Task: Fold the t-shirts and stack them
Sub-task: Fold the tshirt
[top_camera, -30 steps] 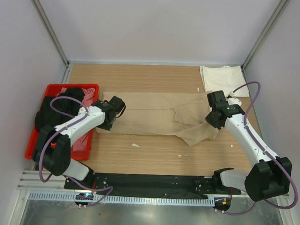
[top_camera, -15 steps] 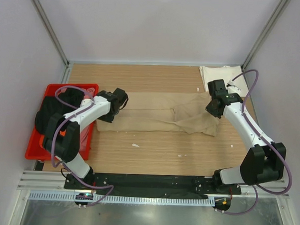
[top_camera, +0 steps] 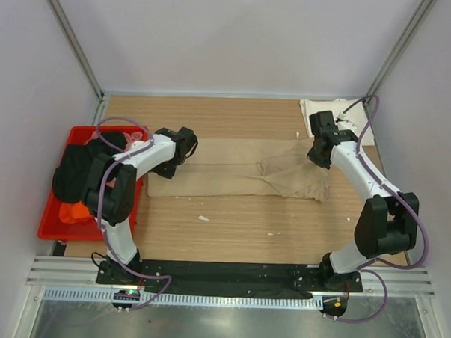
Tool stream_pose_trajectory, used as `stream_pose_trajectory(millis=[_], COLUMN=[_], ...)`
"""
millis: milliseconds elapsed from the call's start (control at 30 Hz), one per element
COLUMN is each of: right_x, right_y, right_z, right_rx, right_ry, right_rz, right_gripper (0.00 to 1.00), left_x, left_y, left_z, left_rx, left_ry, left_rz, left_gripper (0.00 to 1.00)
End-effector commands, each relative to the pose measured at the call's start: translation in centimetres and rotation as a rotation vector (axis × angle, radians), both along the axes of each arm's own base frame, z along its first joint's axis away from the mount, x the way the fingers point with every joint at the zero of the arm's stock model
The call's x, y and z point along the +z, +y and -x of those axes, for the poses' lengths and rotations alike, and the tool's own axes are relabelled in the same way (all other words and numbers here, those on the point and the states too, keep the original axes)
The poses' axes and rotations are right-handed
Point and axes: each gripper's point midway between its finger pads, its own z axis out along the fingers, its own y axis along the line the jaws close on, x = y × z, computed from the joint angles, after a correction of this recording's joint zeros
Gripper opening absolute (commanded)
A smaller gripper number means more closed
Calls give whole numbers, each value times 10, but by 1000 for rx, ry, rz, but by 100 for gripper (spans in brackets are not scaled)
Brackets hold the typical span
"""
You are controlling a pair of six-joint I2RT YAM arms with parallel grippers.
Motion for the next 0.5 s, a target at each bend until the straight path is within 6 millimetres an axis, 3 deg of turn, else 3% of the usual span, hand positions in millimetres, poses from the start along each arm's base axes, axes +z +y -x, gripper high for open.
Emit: stream_pose_trajectory(millis=[0, 167, 467], right_x=[14, 11, 25], right_y=[-3, -5, -13], right_z=[-19, -18, -21], right_rx=[4, 4, -14], right_ry=[-63, -53, -73], right_rz=[21, 28, 67], right_gripper=[1, 1, 1], left_x=[10, 2, 1], left_y=[13, 12, 10], left_z=[-8, -11, -26], left_rx=[-11, -23, -57], left_ry=[8, 38, 97], left_rz=[-78, -94, -148], left_gripper=[0, 0, 0])
